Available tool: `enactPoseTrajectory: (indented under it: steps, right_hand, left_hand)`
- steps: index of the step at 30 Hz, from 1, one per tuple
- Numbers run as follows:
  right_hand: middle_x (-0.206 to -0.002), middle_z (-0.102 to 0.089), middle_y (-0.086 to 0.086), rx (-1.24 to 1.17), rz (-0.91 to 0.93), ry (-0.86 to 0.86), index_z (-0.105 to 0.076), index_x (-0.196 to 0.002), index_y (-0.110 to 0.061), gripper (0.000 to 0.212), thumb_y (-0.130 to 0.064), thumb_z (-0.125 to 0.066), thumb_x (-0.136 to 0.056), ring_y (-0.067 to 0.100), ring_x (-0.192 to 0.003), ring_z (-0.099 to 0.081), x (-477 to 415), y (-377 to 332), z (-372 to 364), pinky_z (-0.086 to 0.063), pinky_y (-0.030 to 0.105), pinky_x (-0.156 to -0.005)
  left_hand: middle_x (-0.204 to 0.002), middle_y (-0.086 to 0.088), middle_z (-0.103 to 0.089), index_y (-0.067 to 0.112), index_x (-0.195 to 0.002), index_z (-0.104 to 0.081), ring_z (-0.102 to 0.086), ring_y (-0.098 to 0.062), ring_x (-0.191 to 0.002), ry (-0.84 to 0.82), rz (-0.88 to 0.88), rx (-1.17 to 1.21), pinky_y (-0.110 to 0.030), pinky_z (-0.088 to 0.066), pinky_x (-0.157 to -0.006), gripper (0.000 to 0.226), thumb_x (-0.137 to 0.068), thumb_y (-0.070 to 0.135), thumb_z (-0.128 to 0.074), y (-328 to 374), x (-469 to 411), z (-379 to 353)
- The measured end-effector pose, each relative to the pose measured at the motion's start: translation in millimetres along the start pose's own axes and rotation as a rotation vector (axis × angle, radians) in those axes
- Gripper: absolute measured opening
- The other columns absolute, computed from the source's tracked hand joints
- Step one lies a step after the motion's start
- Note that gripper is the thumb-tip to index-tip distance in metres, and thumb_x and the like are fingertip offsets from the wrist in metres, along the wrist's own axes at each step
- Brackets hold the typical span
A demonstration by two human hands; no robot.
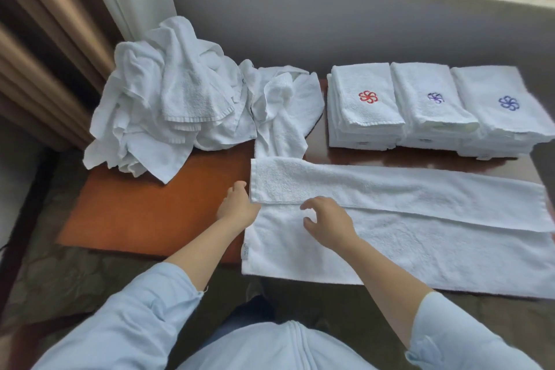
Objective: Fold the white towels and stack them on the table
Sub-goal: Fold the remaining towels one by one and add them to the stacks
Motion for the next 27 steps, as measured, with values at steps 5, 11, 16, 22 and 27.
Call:
enactPoseTrajectory:
  steps: [5, 11, 16, 22, 27]
  right_hand:
    - [-0.136, -0.054, -0.008, 0.033, -0.037, 0.068, -0.06, -0.128, -0.022, 0.038, -0.02, -0.06, -0.09, 0.016, -0.129, -0.045, -22.9, -4.1, -3.1, -0.039, 0.029, -0.098]
    - [-0.134, -0.053, -0.006, 0.037, -0.09, 0.082, -0.058, -0.13, -0.022, 0.045, -0.02, -0.064, -0.085, 0.019, -0.125, -0.047, -36.3, -8.7, -18.6, -0.041, 0.03, -0.094]
    - [-0.108, -0.059, 0.002, 0.125, -0.083, 0.229, -0.062, -0.109, -0.013, 0.033, -0.007, -0.064, -0.077, 0.027, -0.097, -0.054, -39.3, -22.6, -10.5, -0.04, 0.034, -0.071]
    - [-0.085, -0.059, 0.001, 0.105, -0.059, 0.291, -0.064, -0.087, -0.012, 0.014, -0.005, -0.062, -0.075, 0.026, -0.079, -0.055, -34.3, -26.6, 4.8, -0.029, 0.028, -0.057]
    - [-0.1, -0.061, -0.006, 0.096, -0.079, 0.103, -0.071, -0.103, -0.023, 0.024, -0.037, -0.062, -0.085, 0.017, -0.097, -0.055, -29.1, -20.9, -12.2, -0.044, 0.032, -0.08]
  left_hand:
    - [-0.122, -0.003, -0.058, 0.015, -0.15, -0.016, -0.059, -0.026, -0.109, 0.026, -0.033, 0.124, -0.043, -0.049, -0.091, 0.069, -0.097, 0.032, -0.057, 10.0, -37.5, 9.4]
    - [-0.075, 0.006, -0.052, 0.035, -0.15, -0.012, -0.058, -0.022, -0.071, 0.049, -0.19, 0.185, -0.032, -0.038, -0.058, 0.068, -0.094, 0.023, -0.05, 22.3, -56.5, 15.5]
    - [-0.066, 0.003, -0.047, 0.031, -0.116, -0.058, -0.055, -0.02, -0.063, 0.048, -0.23, 0.38, -0.038, -0.048, -0.063, 0.032, -0.088, 0.02, -0.048, 29.1, -61.5, 22.1]
    - [-0.075, 0.009, -0.053, 0.033, -0.111, -0.059, -0.059, -0.017, -0.075, 0.011, -0.257, 0.151, -0.031, -0.04, -0.063, 0.026, -0.087, 0.028, -0.049, 21.0, -67.1, 26.1]
    - [-0.096, 0.007, -0.055, 0.031, -0.12, -0.054, -0.057, -0.015, -0.083, 0.037, -0.308, -0.062, -0.03, -0.038, -0.064, 0.03, -0.091, 0.039, -0.051, 16.0, -67.3, 26.2]
Point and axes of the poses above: each hand's wrist, its own x-axis away from the middle knuckle, its own z-axis out of the back of the hand, y = z × x, the point moved 6 cm from there along -x, towards the middle knuckle
